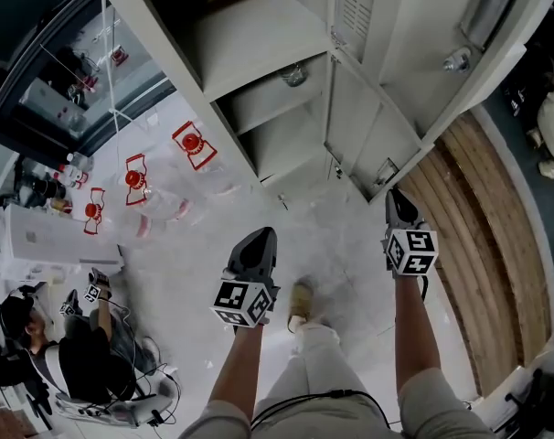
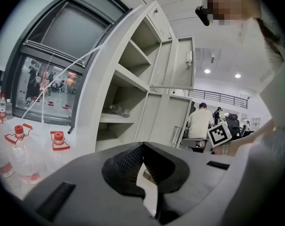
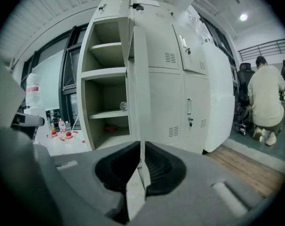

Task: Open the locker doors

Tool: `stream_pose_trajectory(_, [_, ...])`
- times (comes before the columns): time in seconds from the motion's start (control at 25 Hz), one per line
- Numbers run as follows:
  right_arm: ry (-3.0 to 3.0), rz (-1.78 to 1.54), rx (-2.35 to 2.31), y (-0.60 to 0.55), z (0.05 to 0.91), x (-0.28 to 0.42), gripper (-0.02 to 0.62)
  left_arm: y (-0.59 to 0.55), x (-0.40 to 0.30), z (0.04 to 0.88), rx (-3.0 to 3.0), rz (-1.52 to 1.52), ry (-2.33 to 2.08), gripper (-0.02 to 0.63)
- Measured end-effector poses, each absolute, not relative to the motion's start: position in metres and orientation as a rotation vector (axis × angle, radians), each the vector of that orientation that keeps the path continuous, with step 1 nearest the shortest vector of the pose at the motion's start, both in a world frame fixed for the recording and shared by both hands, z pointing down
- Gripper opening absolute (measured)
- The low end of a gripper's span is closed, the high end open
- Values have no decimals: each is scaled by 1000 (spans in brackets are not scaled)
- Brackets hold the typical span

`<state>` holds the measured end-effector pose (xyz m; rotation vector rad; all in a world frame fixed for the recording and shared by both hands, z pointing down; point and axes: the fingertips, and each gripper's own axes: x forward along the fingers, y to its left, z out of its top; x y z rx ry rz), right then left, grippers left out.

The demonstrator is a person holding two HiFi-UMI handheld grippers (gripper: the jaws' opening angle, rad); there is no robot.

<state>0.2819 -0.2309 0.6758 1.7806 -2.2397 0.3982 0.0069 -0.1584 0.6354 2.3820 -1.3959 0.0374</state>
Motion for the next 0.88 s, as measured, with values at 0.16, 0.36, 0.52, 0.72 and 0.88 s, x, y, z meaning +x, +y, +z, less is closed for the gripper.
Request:
stream_pose_trajectory(0.16, [-2233, 445, 1822, -220, 672, 285, 28, -156, 3, 632, 2381, 30, -1409, -2])
stream_pose_trajectory(0.36, [-2263, 477, 1776, -201, 671, 273, 2, -151, 0, 623, 2385, 18, -1427, -2])
stream_pose_trajectory(0.52, [-2340, 473, 1702, -186, 657, 252, 0, -144, -8, 613, 2382, 3, -1456, -2])
stream_pose_trajectory(0.72, [-2459, 433, 1602, -168, 619, 221, 0, -128, -17, 592, 2378, -14, -1494, -2])
stream_pose_trajectory(0.88, [-2560, 386, 1532, -151, 579, 194, 0, -112, -29, 568, 2376, -33, -1528, -2])
